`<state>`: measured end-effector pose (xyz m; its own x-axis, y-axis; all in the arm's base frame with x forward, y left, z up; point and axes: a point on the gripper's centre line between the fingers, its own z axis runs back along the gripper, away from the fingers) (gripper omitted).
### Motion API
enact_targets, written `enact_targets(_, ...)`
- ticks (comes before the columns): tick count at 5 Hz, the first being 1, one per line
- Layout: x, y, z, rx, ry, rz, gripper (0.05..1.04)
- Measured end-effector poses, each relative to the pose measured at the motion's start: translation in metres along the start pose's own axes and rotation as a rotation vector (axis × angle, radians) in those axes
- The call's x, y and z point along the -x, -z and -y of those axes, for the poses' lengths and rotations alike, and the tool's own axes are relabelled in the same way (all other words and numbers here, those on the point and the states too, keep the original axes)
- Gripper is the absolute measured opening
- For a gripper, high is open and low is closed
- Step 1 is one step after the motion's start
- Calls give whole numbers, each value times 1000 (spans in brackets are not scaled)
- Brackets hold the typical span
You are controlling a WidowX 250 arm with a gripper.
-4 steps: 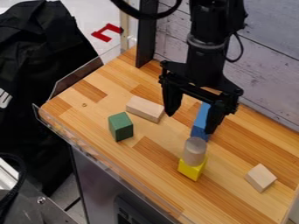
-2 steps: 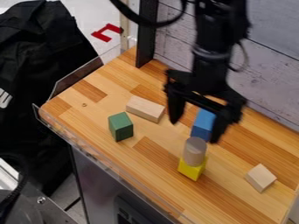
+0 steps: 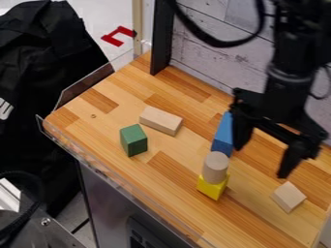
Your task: Put the square on top of the cylinder.
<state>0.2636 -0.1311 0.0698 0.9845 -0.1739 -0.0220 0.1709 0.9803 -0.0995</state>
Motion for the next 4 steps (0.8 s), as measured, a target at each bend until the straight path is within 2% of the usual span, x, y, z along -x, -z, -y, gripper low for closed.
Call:
enact_targets(2,-17,11,26,-34,150,-18,1000)
enact_targets(4,-23,31,34,-44,209,-30,1001)
